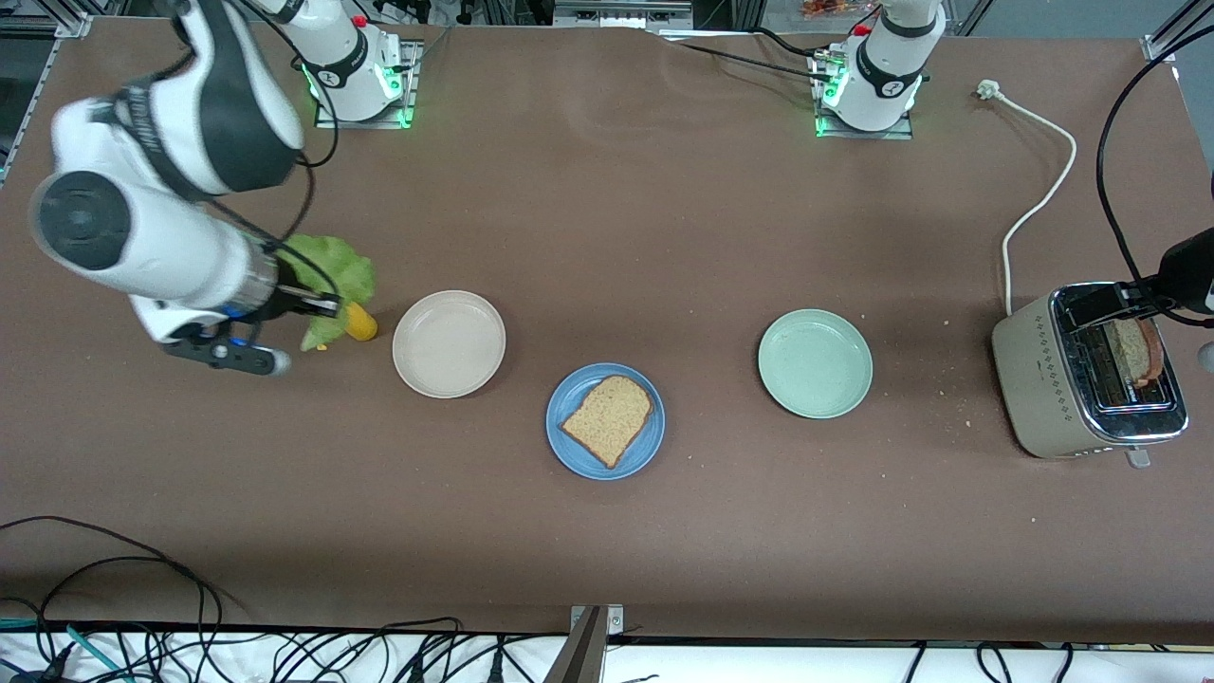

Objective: Make sandwich in blue plate with both arms
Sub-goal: 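Lift the lettuce and carry it over the blue plate with the right gripper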

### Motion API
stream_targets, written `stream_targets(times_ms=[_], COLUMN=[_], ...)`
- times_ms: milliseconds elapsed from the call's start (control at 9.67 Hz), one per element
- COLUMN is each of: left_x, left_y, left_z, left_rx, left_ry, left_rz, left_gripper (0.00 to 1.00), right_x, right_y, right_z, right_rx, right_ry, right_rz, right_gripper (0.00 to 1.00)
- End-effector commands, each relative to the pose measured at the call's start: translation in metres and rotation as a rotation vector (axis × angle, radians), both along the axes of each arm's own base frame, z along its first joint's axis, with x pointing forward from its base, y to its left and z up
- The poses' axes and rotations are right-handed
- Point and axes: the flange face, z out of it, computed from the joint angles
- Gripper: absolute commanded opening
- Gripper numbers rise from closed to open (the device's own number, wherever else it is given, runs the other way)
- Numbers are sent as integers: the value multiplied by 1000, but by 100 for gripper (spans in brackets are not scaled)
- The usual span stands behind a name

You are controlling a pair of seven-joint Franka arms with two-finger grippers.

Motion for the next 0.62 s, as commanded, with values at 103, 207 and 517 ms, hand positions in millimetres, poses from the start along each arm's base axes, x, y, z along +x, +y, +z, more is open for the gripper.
stream_targets(times_ms=[103,207,517], left_x=[-3,-3,-3], left_y=[0,0,-1], left_z=[9,9,9], left_rx=[-17,-18,-18], left_ry=[-14,-15,-16], left_rz=[-7,-10,-12], left_gripper=[100,100,100], right_x=[10,18,42], right_y=[125,151,205], right_z=[-63,-80,-124], right_rx=[80,124,253], right_ry=[-114,-154,-179], right_rz=[-366,-461,-705], right_gripper=[0,0,0])
